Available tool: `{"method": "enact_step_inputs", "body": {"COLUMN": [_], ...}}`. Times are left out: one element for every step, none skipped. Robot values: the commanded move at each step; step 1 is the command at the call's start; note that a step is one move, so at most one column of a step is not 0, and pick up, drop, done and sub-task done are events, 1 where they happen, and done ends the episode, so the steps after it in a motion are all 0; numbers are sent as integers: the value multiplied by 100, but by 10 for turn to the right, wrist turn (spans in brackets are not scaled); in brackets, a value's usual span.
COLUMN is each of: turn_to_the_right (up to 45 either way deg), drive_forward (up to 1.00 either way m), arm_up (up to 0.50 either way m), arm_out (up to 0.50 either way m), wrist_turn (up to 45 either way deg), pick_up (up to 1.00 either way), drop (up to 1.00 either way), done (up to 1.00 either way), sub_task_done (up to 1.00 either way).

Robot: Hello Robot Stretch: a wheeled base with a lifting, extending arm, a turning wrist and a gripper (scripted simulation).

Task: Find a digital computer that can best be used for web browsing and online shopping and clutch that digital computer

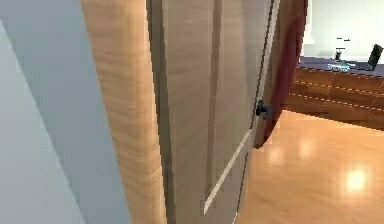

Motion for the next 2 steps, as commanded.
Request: {"method": "enact_step_inputs", "body": {"turn_to_the_right": [450,30], "drive_forward": [0,0], "arm_up": [0,0], "arm_out": [0,0], "wrist_turn": [0,0], "pick_up": [0,0], "drop": [0,0], "done": [0,0], "sub_task_done": [0,0]}}
